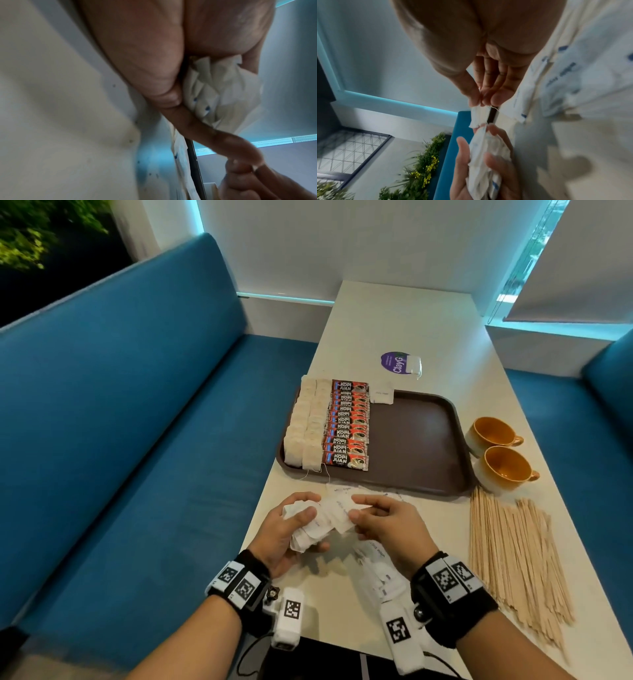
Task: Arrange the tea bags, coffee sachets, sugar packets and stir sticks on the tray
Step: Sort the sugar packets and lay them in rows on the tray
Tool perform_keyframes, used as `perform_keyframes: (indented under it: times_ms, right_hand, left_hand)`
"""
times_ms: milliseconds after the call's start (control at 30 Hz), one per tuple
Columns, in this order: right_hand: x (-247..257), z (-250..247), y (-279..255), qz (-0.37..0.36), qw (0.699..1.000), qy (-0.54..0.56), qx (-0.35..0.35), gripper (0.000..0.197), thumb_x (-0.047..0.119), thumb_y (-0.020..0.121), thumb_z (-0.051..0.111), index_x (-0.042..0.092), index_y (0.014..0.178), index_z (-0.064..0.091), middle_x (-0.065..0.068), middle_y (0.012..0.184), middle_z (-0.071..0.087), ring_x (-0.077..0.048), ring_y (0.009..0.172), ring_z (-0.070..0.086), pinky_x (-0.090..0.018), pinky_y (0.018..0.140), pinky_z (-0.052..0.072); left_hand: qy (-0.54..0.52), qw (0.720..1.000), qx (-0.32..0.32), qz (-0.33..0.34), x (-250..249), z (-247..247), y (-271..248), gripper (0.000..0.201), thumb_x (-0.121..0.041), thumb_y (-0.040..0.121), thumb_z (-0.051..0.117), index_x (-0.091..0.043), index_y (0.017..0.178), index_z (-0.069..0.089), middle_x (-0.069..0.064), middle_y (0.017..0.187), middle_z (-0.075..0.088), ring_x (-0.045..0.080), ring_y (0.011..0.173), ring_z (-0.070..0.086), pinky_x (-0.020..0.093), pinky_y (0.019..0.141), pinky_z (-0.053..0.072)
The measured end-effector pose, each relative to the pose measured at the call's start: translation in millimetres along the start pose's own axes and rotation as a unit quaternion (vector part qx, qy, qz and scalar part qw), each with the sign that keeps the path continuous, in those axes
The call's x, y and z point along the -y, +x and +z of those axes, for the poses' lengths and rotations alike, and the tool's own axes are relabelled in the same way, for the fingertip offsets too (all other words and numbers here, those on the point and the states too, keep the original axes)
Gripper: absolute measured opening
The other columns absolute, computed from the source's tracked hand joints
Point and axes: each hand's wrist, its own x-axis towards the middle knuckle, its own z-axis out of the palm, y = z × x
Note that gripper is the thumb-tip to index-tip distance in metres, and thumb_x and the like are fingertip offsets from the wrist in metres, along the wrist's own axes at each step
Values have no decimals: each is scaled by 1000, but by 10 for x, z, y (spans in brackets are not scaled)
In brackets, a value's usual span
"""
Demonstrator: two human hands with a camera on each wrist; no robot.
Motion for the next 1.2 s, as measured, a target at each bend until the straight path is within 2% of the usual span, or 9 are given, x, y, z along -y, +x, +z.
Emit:
perform_keyframes:
  times_ms: [133, 267, 367, 433, 567, 667, 700, 833, 1200]
  right_hand:
    - [181, -33, 41, -99, 989, -99, -49, 16, 9, 89, 77, 21, 99, 80, -2, 84, 77, -10, 66, 64, -25, 62, 58]
    - [96, 86, 82, -229, 935, -271, -26, 17, 13, 85, 81, 29, 90, 79, 10, 94, 66, -7, 74, 64, -15, 68, 50]
    - [-44, 126, 92, -236, 900, -364, 43, 15, 22, 82, 84, 36, 86, 79, 13, 97, 55, -7, 79, 58, -12, 68, 40]
    - [-72, 110, 79, -224, 893, -387, 59, 17, 21, 83, 83, 38, 86, 79, 13, 98, 54, -6, 81, 57, -12, 70, 40]
    - [-70, 83, 67, -192, 911, -362, 50, 42, -2, 84, 66, 39, 83, 77, 10, 101, 57, -7, 82, 62, -17, 75, 50]
    - [-50, 71, 81, -97, 974, -203, 15, 37, -10, 79, 58, 24, 72, 67, -6, 93, 68, -17, 75, 69, -41, 75, 59]
    - [-45, 72, 82, -67, 989, -134, 20, 35, -14, 80, 58, 19, 72, 66, -13, 90, 67, -20, 73, 69, -44, 74, 60]
    - [-26, 115, 52, -30, 997, -18, 74, 17, -15, 84, 68, 0, 90, 71, -26, 96, 69, -31, 81, 70, -39, 77, 63]
    - [-68, 106, 84, -23, 997, -56, 39, 29, -9, 79, 80, 8, 103, 78, -14, 90, 78, -37, 79, 75, -36, 78, 64]
  left_hand:
    - [-7, 1000, -18, -11, 1, 20, -9, 32, -32, 90, 72, -13, 113, 63, 21, 104, 68, 35, 83, 66, 39, 56, 58]
    - [-4, 999, -34, -18, 1, 51, -8, 36, -42, 90, 60, -14, 113, 64, 18, 102, 71, 30, 79, 66, 35, 53, 56]
    - [-2, 999, -34, -12, 6, 24, 14, 37, -45, 94, 60, -16, 116, 62, 19, 106, 70, 28, 80, 69, 34, 52, 57]
    - [-6, 1000, -19, -9, -1, 5, 11, 31, -32, 91, 71, -16, 116, 62, 20, 105, 69, 28, 79, 69, 34, 51, 58]
    - [-21, 1000, 11, -1, 9, -21, 13, 39, -6, 80, 71, -14, 117, 60, 20, 101, 70, 28, 75, 69, 35, 53, 60]
    - [-26, 999, 14, 12, 21, -26, 27, 51, -6, 71, 82, -13, 116, 59, 21, 102, 70, 29, 75, 69, 36, 54, 60]
    - [-29, 999, 18, 15, 28, -27, 34, 57, -8, 66, 88, -13, 116, 60, 21, 103, 70, 29, 76, 69, 36, 55, 59]
    - [-24, 999, 29, 24, 41, -41, 41, 63, -16, 60, 97, -15, 114, 65, 23, 109, 68, 32, 78, 68, 38, 56, 60]
    - [-12, 999, 34, 25, 54, -65, 46, 52, 5, 72, 79, -13, 117, 61, 21, 110, 65, 36, 82, 64, 37, 57, 60]
